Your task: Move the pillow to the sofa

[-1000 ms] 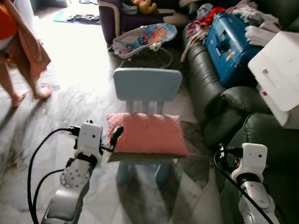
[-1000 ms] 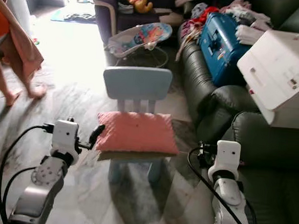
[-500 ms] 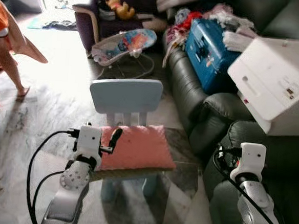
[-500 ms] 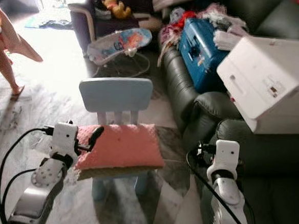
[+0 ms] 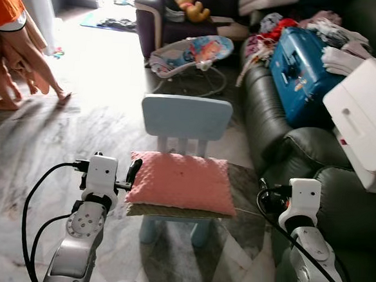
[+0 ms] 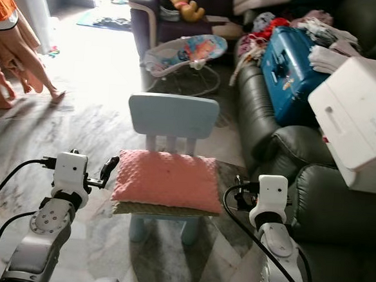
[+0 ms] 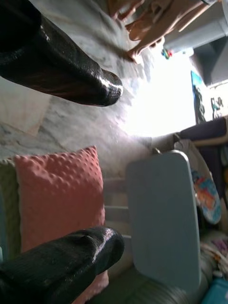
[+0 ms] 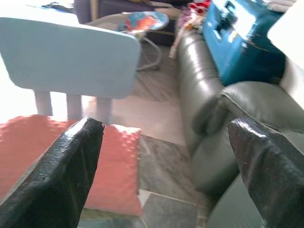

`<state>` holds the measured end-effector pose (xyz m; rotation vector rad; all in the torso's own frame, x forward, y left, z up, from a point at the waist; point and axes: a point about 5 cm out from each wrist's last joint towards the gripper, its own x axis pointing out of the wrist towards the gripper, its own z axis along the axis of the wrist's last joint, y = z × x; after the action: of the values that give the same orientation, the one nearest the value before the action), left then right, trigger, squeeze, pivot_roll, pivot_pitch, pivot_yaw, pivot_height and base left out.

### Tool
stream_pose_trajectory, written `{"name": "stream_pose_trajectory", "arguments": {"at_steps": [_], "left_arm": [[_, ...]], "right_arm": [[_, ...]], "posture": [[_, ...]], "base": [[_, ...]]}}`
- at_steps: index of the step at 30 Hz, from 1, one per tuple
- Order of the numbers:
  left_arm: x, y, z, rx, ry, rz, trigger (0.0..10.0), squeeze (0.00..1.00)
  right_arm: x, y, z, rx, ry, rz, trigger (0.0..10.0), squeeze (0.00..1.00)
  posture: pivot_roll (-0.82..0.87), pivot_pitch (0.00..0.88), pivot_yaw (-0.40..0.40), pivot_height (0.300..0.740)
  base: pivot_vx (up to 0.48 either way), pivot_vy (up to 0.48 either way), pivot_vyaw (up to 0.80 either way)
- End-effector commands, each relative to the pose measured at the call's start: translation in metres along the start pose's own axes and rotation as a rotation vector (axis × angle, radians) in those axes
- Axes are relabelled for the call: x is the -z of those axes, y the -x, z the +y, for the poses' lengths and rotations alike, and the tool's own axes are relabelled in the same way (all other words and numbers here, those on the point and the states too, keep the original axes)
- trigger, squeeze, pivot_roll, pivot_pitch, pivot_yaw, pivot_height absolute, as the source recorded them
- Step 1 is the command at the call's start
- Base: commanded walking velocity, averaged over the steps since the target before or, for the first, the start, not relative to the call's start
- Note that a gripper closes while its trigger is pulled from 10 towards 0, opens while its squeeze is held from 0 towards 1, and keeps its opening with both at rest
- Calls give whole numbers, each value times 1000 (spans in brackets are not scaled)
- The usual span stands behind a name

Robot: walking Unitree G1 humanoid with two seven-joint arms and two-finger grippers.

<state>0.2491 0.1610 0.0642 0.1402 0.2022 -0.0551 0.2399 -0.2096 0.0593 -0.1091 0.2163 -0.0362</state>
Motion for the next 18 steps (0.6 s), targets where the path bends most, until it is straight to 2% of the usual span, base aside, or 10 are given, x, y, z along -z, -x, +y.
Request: {"name": "stream_pose_trajectory", "arguments": {"at_steps": [1,7,18], "left_arm": [[0,0,1,-2,-11,10,10000,0],[1,0,1,8,-14,15,10000,0],[1,0,-1,39,10,12,10000,0]], "right_arm": [[-3,0,-1,3,-3,-10,10000,0],[-4,-1,0,0,-7,-15,10000,0],[-3,-3,-5,44,-19,-10,10000,0]], "posture": [[-56,0,-34,740],[-56,0,-32,740],[-52,0,-38,740]], "base": [[0,0,631],[0,0,608],[0,0,0]]}}
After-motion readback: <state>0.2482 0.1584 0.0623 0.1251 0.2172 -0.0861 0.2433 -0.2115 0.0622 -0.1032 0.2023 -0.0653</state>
